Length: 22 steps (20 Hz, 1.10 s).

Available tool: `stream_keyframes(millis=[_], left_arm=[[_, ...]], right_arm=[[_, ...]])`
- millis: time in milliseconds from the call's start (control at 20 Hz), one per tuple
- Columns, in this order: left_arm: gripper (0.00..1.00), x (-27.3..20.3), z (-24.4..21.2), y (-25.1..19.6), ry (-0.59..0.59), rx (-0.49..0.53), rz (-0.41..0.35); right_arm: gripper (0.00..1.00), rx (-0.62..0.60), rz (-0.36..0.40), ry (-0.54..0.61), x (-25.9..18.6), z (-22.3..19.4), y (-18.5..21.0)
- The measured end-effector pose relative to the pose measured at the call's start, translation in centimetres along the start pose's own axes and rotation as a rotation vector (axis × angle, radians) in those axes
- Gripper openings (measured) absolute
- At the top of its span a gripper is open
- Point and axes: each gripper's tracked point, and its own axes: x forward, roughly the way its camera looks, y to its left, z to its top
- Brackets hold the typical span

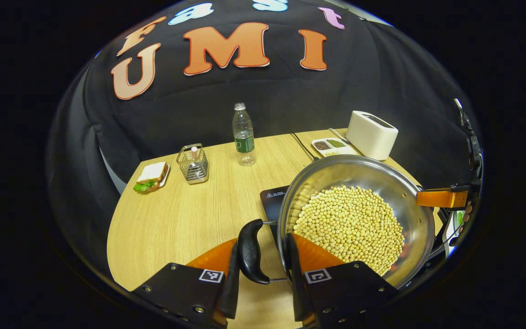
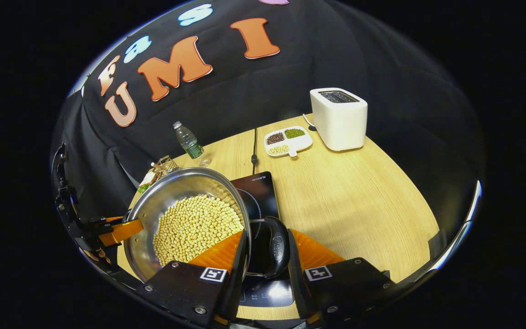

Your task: First push the handle of the pot to place it horizontally, then grasp the pot with both hands and set it on the induction cooktop.

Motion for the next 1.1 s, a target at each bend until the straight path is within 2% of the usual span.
stream_keyframes(millis=[100, 400, 450, 550, 650, 700, 750, 850, 900, 950, 1050, 1100], left_arm=[[0.47, 0.4, 0.1, -0.7, 0.011, 0.006, -0.002], [0.49, 2.9, 0.1, -1.9, 0.030, 0.015, -0.008], [0.48, 3.2, -0.3, -1.9, 0.041, 0.009, -0.010], [0.49, 4.0, -1.0, -1.6, 0.062, -0.012, -0.015], [0.54, 4.5, -2.4, -1.3, 0.093, 0.006, -0.028], [0.61, 4.3, -1.8, -0.5, 0.061, 0.039, 0.004], [0.69, 3.5, -1.1, 0.1, 0.035, 0.076, 0.034], [0.91, 1.9, 0.3, 0.4, -0.024, 0.112, 0.070], [0.91, 0.7, 1.3, 0.9, -0.064, 0.123, 0.108], [0.90, -0.7, 2.6, 1.9, -0.117, 0.138, 0.151], [0.89, -4.5, 6.1, 2.7, -0.255, 0.142, 0.207], [0.89, -6.5, 7.6, 2.7, -0.318, 0.115, 0.211]], right_arm=[[0.48, 0.017, -0.002, 0.010, 0.5, -0.1, -0.8], [0.48, 0.046, -0.008, 0.031, 1.5, -0.7, -2.0], [0.44, 0.042, -0.009, 0.041, 1.8, -1.0, -2.0], [0.49, 0.048, 0.006, 0.028, 1.7, -0.5, -1.6], [0.49, 0.038, 0.027, 0.011, 1.9, -0.2, -1.2], [0.51, 0.028, 0.034, 0.017, 1.2, -0.7, -1.4], [0.54, 0.023, 0.029, 0.000, 1.2, -0.5, -1.2], [0.70, -0.003, 0.020, -0.040, -0.4, 0.5, -0.9], [0.88, -0.024, 0.016, -0.077, -1.6, 1.2, -0.7], [0.94, -0.044, 0.011, -0.113, -2.7, 1.9, -0.5], [0.95, -0.067, 0.030, -0.187, -5.9, 3.5, 0.5], [0.95, -0.075, 0.041, -0.231, -7.6, 4.6, 1.1]])
